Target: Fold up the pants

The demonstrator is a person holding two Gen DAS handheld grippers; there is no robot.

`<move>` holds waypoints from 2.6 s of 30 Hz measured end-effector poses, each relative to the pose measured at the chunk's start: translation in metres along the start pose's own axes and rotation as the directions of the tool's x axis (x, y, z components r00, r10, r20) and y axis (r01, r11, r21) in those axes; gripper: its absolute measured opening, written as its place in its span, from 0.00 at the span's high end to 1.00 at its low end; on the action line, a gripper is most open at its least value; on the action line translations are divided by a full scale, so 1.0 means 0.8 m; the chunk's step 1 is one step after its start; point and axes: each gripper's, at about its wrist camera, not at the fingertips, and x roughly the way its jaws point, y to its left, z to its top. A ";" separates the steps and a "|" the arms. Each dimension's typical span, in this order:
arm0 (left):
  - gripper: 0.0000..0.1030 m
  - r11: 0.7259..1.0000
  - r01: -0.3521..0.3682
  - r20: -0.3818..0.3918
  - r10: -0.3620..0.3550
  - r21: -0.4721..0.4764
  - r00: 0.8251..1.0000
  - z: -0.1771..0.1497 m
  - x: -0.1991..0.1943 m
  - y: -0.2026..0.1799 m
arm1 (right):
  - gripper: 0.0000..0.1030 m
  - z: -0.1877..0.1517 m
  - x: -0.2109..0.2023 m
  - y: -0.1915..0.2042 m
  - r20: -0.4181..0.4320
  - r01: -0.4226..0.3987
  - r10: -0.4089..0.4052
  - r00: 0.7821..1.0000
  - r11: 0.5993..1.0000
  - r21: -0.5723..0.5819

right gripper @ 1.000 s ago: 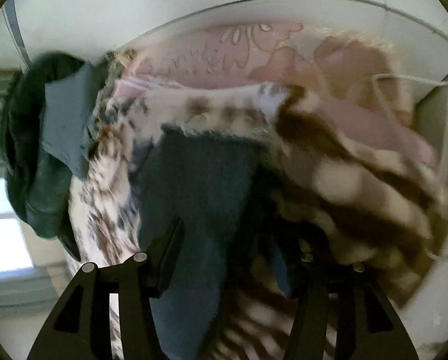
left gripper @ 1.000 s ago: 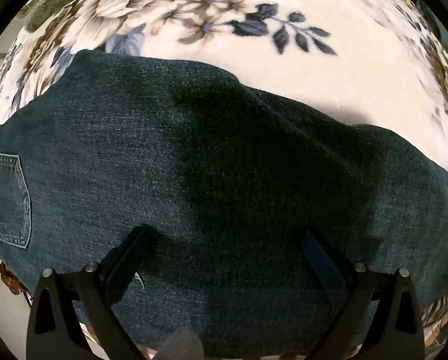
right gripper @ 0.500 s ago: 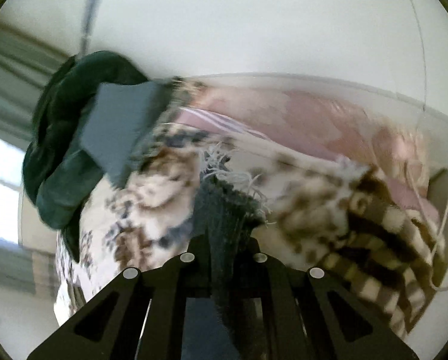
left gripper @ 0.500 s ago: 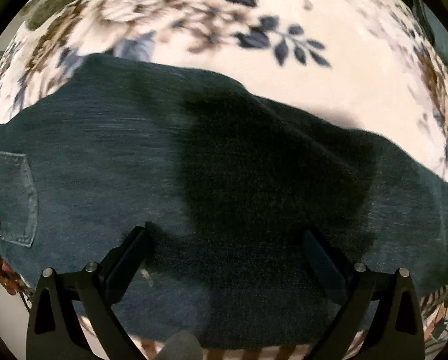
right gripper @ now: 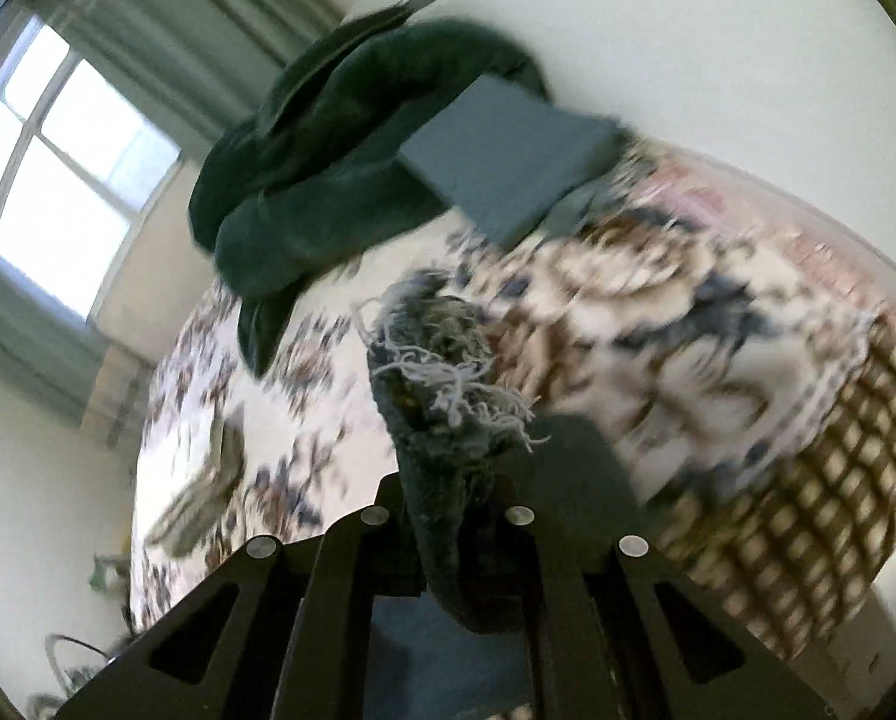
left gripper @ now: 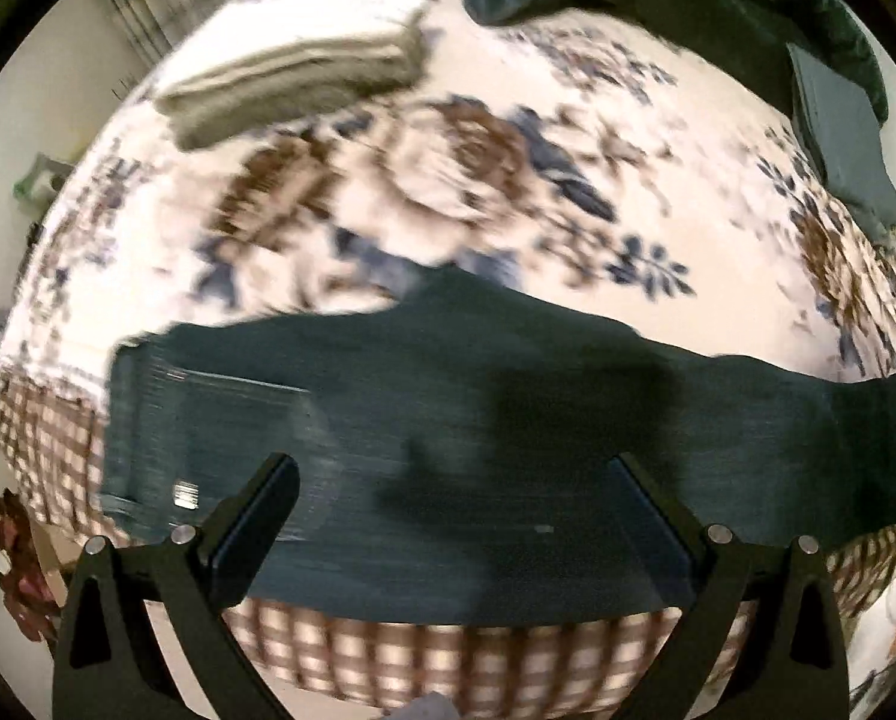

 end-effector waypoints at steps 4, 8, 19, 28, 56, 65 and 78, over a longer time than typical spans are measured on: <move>0.00 1.000 -0.015 0.032 0.015 -0.008 0.999 -0.008 -0.007 0.046 | 0.92 -0.078 0.034 0.060 -0.082 0.007 -0.012 0.997 0.998 -0.062; 0.00 0.999 -0.029 0.040 0.031 -0.030 0.999 -0.016 -0.004 0.089 | 0.92 -0.150 0.072 0.093 -0.151 0.025 -0.043 0.988 0.992 -0.120; 0.00 0.989 -0.064 -0.032 0.060 -0.131 0.998 -0.057 0.034 0.170 | 0.88 -0.336 0.192 0.171 -0.332 0.045 -0.201 0.922 0.905 -0.423; 0.00 0.987 -0.034 -0.064 0.024 -0.156 0.998 -0.055 0.046 0.161 | 0.21 -0.347 0.202 0.187 -0.433 0.056 -0.330 0.839 0.843 -0.535; 0.92 0.975 0.222 -0.074 -0.219 0.031 0.973 -0.032 0.105 -0.064 | 0.00 -0.209 0.152 0.005 -0.363 0.325 -0.507 0.782 0.828 -0.457; 0.93 0.977 0.211 -0.041 -0.210 0.014 0.977 -0.040 0.094 -0.032 | 0.00 -0.220 0.154 0.025 -0.380 0.268 -0.481 0.791 0.829 -0.491; 0.92 0.967 0.254 -0.090 -0.252 0.006 0.963 -0.041 0.095 -0.006 | 0.00 -0.252 0.172 0.084 -0.382 0.205 -0.466 0.798 0.806 -0.555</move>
